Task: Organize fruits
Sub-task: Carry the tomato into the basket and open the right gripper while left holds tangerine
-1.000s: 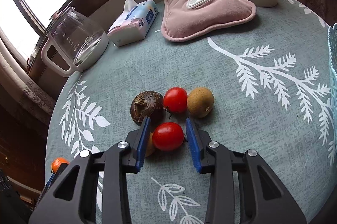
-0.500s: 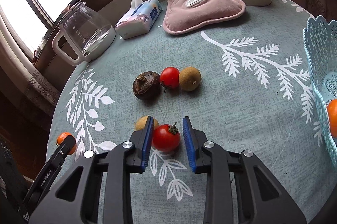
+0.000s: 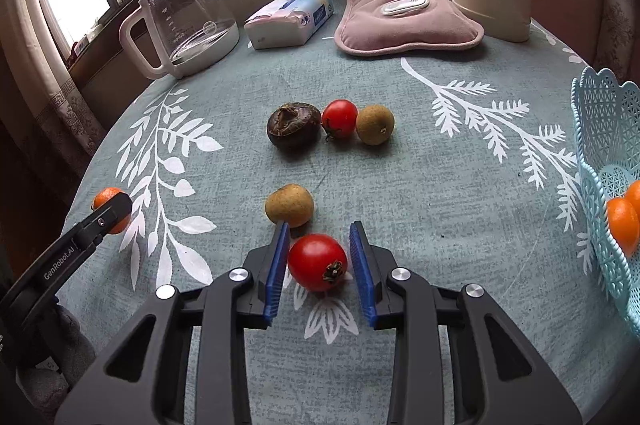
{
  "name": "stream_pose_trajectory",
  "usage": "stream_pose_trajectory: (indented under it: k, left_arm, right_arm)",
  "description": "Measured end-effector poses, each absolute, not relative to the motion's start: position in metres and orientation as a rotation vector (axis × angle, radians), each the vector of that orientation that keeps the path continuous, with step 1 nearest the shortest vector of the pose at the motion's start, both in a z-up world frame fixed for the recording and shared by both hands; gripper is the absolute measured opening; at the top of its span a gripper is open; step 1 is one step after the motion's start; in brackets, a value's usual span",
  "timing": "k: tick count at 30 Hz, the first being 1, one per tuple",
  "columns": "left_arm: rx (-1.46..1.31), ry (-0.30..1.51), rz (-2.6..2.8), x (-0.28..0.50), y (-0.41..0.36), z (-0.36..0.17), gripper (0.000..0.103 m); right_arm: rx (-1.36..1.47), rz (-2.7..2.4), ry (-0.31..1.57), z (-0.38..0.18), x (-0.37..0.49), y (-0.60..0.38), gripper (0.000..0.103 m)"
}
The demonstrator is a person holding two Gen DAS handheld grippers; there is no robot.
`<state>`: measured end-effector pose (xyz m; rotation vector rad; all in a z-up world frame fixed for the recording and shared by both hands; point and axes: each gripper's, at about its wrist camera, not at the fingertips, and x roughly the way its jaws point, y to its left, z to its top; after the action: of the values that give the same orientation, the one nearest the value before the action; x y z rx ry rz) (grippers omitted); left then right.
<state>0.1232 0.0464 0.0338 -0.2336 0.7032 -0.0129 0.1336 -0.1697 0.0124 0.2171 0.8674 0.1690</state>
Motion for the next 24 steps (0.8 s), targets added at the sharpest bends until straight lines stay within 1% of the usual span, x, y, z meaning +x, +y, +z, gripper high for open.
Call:
stream_pose_trajectory:
  k: [12, 24]
  left_arm:
    - [-0.224, 0.702, -0.023, 0.123, 0.043, 0.034, 0.040]
    - [-0.204, 0.699, -0.033, 0.122, 0.037, 0.034, 0.040]
  right_arm:
    - [0.196, 0.177, 0.855, 0.015, 0.127, -0.169, 0.031]
    - [0.244, 0.119, 0.736, 0.057, 0.097, -0.206, 0.031]
